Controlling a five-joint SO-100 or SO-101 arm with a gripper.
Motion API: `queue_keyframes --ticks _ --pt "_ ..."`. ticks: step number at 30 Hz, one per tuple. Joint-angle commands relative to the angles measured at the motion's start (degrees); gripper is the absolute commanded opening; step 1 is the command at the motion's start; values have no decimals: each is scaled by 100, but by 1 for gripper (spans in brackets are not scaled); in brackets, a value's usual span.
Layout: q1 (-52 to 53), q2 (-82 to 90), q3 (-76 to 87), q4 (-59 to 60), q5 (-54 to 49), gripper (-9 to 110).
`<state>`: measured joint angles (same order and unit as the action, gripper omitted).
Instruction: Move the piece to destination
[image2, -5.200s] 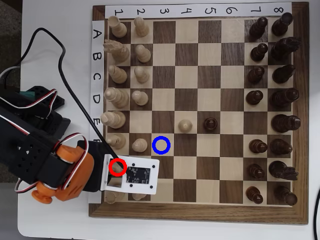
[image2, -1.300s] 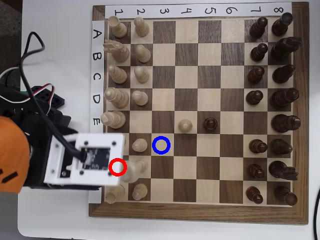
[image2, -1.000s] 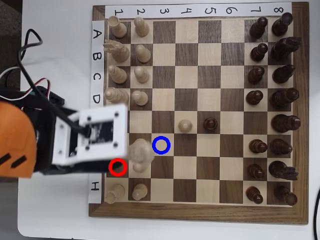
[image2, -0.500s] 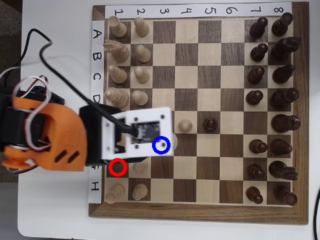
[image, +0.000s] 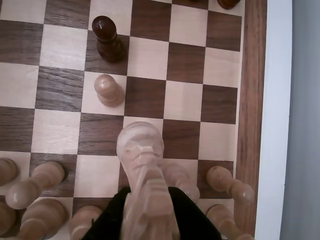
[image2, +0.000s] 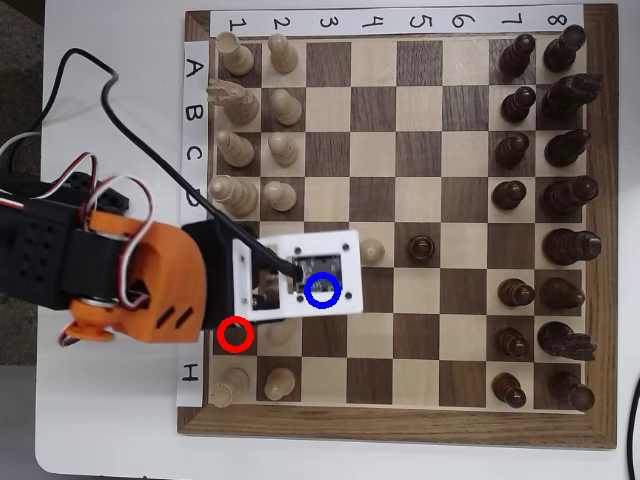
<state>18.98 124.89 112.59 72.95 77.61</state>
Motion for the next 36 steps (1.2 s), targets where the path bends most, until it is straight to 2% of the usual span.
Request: queue_keyframes --ticks 1,36 --pt "88 -53 44 -229 -70 2" --pt "79 -1723 -554 -580 -193 2"
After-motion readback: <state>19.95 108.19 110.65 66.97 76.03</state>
